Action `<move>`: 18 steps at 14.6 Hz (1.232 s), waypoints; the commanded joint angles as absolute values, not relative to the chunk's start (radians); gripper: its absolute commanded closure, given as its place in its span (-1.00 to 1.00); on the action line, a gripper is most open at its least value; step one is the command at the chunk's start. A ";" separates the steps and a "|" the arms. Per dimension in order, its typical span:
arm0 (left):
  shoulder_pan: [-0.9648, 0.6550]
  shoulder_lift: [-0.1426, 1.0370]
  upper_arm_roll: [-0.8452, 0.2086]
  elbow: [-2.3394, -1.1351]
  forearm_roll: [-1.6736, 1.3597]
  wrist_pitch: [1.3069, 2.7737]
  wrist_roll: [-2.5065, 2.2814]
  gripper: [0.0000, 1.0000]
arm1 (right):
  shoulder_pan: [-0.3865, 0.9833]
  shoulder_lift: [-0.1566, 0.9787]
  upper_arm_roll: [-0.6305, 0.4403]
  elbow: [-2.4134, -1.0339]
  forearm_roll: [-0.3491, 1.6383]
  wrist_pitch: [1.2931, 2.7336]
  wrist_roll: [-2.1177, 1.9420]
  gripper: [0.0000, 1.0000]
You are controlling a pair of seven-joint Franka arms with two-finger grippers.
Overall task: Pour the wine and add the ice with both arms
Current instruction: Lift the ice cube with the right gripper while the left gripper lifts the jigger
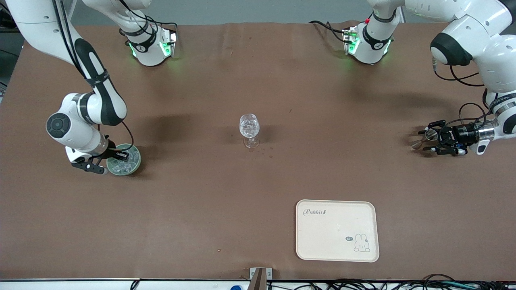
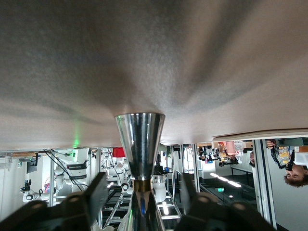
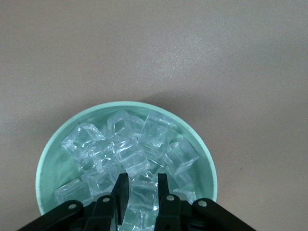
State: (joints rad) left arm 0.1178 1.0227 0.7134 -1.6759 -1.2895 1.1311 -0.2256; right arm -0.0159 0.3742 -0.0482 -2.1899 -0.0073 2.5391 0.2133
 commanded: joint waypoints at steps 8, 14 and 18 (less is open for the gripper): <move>0.210 1.017 0.684 -1.706 -1.333 1.074 -0.282 0.99 | -0.015 0.374 -0.046 -2.178 -0.015 2.517 0.241 0.78; 0.204 0.885 0.618 -1.701 -1.324 1.020 -0.380 0.99 | -0.012 0.361 -0.043 -1.972 -0.015 2.214 0.236 0.96; 0.195 0.761 0.523 -1.706 -1.272 1.029 -0.469 0.99 | -0.015 0.341 -0.043 -1.708 -0.015 1.875 0.239 0.99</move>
State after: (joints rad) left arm 0.1965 0.8429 0.5668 -1.6759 -1.3109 1.0207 -0.4376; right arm -0.0133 0.3537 -0.0473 -1.8202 -0.0073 2.0055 0.2201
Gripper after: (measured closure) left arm 0.784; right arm 0.753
